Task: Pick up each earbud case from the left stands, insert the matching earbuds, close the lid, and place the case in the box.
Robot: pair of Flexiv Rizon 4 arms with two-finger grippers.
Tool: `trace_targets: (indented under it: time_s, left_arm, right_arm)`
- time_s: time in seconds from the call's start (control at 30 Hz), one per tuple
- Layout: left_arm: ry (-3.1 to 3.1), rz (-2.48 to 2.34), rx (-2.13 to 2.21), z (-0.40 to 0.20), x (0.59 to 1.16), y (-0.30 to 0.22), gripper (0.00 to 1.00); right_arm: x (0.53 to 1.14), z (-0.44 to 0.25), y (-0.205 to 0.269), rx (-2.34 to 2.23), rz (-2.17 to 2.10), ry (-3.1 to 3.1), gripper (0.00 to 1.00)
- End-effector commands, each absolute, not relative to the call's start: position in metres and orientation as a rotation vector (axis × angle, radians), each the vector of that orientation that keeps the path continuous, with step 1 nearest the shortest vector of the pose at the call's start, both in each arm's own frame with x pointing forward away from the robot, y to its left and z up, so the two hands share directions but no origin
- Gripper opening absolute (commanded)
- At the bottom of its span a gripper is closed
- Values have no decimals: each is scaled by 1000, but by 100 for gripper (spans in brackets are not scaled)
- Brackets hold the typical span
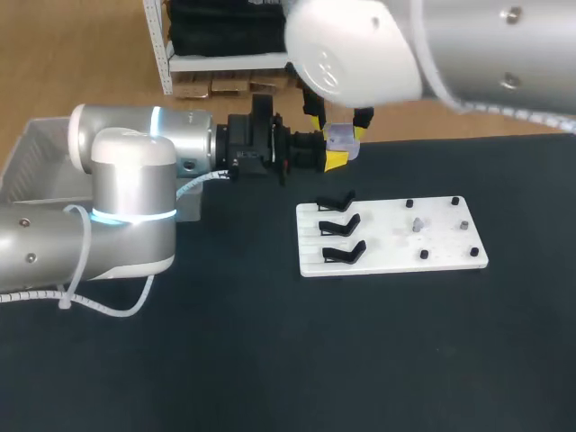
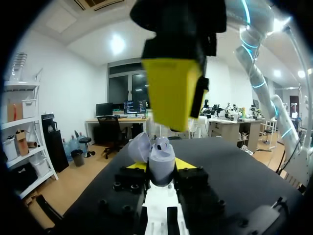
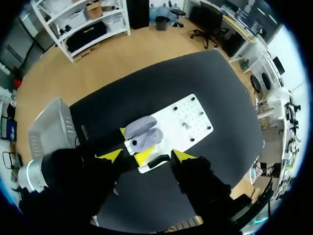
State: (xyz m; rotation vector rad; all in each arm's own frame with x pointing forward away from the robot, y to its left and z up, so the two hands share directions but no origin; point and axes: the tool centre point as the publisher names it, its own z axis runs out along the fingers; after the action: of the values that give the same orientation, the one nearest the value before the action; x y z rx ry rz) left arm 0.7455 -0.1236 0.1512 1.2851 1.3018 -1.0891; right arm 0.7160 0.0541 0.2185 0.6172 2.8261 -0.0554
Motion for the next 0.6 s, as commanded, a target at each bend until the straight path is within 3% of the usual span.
trace_targets:
  time_s: [0.03, 0.6]
  left_arm:
    - [1296, -1087, 1281, 150, 745, -123, 0]
    - [1296, -1087, 1281, 150, 745, -123, 0]
  right_arm:
    - [672, 220, 17, 466, 276, 2696, 100]
    - [641, 221, -8, 244, 338, 2679, 100]
